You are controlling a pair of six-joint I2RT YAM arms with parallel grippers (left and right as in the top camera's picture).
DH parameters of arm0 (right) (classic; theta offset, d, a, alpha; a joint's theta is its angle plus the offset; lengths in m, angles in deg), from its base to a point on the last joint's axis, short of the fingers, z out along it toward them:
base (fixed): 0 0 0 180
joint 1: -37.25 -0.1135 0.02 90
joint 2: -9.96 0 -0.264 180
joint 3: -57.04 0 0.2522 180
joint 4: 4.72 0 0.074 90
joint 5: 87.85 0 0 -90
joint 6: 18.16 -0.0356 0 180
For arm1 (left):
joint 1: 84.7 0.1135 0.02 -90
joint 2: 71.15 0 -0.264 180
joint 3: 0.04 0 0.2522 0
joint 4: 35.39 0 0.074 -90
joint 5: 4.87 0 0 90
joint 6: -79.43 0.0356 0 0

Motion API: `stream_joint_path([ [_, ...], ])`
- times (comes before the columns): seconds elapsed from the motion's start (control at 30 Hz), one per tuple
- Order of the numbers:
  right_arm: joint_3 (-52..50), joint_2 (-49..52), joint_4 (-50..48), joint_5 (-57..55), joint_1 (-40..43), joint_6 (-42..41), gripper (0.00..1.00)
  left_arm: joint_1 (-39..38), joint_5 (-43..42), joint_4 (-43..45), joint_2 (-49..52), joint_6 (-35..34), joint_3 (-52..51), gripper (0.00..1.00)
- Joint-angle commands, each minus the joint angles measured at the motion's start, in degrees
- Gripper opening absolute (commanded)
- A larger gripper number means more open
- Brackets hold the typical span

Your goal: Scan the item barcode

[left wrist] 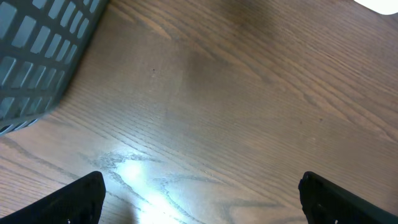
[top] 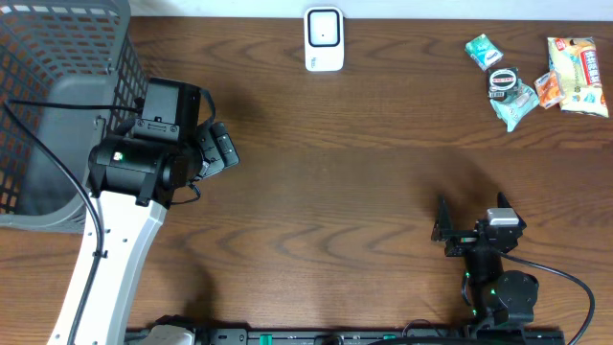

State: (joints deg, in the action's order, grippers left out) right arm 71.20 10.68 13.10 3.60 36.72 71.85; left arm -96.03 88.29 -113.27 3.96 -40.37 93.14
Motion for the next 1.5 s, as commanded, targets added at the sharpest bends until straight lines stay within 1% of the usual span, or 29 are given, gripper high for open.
stream_joint_path([
  [0.0,-0.09,-0.37,0.26,-0.66,0.02,-0.83,0.99,0.24,0.55,-0.15,-0.20,-0.07,0.20,0.98],
  [1.47,-0.09,-0.37,0.26,-0.68,0.02,-0.81,0.99,0.24,0.55,-1.03,-0.33,-0.04,0.20,0.97],
])
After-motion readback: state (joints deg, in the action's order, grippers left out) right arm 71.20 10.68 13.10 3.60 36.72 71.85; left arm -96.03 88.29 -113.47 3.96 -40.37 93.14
